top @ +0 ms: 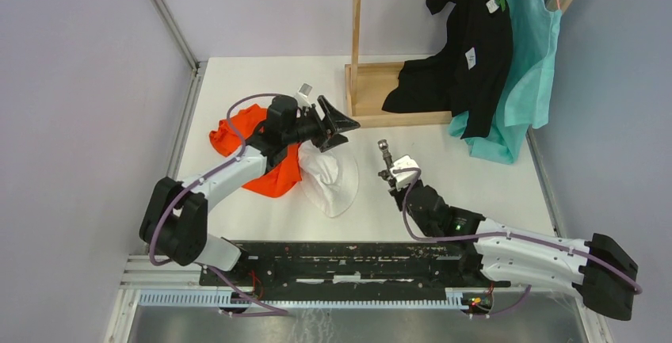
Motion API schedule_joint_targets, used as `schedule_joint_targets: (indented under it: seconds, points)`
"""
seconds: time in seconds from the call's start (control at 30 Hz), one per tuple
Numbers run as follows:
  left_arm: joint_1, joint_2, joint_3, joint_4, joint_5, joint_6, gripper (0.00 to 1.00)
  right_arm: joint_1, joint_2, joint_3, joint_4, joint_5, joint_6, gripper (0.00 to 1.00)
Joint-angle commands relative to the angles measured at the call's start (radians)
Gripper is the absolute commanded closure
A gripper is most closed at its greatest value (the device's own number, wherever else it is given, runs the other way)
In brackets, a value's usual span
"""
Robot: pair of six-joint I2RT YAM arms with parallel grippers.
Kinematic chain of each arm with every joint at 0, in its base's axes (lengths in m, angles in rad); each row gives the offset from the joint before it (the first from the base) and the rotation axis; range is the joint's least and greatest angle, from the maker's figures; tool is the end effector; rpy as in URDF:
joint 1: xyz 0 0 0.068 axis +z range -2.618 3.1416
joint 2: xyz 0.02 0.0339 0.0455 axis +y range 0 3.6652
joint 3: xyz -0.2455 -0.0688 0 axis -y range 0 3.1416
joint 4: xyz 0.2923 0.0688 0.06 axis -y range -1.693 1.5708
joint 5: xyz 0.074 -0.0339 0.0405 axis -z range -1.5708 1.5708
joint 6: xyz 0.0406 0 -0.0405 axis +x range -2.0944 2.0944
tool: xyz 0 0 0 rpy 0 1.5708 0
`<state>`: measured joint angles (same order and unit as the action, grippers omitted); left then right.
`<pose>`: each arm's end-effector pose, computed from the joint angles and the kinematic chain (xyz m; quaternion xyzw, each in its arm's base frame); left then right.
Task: Install the water faucets
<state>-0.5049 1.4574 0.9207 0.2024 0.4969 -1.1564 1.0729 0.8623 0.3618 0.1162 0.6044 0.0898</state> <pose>0.3212 -0.1996 0.2235 -0.1177 0.7939 -0.5500 0.2309 0.1373 0.2043 0.1720 -0.2269 0.7764 0.0869 0.5816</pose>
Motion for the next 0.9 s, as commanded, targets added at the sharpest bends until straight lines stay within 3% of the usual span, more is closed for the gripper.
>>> schedule_joint_targets:
  seconds: [0.0, 0.1, 0.2, 0.3, 0.37, 0.4, 0.47, 0.67, 0.87]
  points:
    - [0.006, -0.092, 0.013, -0.097, -0.078, 0.183, 0.17, -0.045, -0.017, 0.007, -0.085, 0.101, 0.233, 1.00]
    - [0.006, -0.148, 0.000, -0.175, -0.162, 0.254, 0.14, -0.111, 0.032, 0.041, -0.140, 0.038, 0.301, 0.99]
    - [0.006, -0.186, 0.003, -0.251, -0.206, 0.318, 0.12, -0.188, 0.126, 0.084, -0.157, -0.031, 0.343, 0.87]
    - [0.006, -0.222, 0.003, -0.301, -0.242, 0.353, 0.08, -0.227, 0.204, 0.144, -0.191, -0.054, 0.382, 0.56]
    - [0.007, -0.250, 0.008, -0.343, -0.275, 0.377, 0.04, -0.237, 0.233, 0.199, -0.257, -0.025, 0.427, 0.24]
    - [0.007, -0.265, 0.011, -0.366, -0.295, 0.393, 0.01, -0.242, 0.238, 0.228, -0.302, -0.012, 0.449, 0.14]
    - [0.010, -0.298, 0.017, -0.411, -0.336, 0.437, 0.01, -0.247, 0.230, 0.282, -0.390, -0.004, 0.471, 0.02]
    - [0.043, -0.421, 0.017, -0.505, -0.434, 0.536, 0.01, -0.249, 0.163, 0.535, -0.817, 0.034, 0.462, 0.00]
    - [0.046, -0.524, -0.020, -0.517, -0.547, 0.537, 0.01, -0.249, 0.181, 0.804, -1.221, 0.318, 0.612, 0.00]
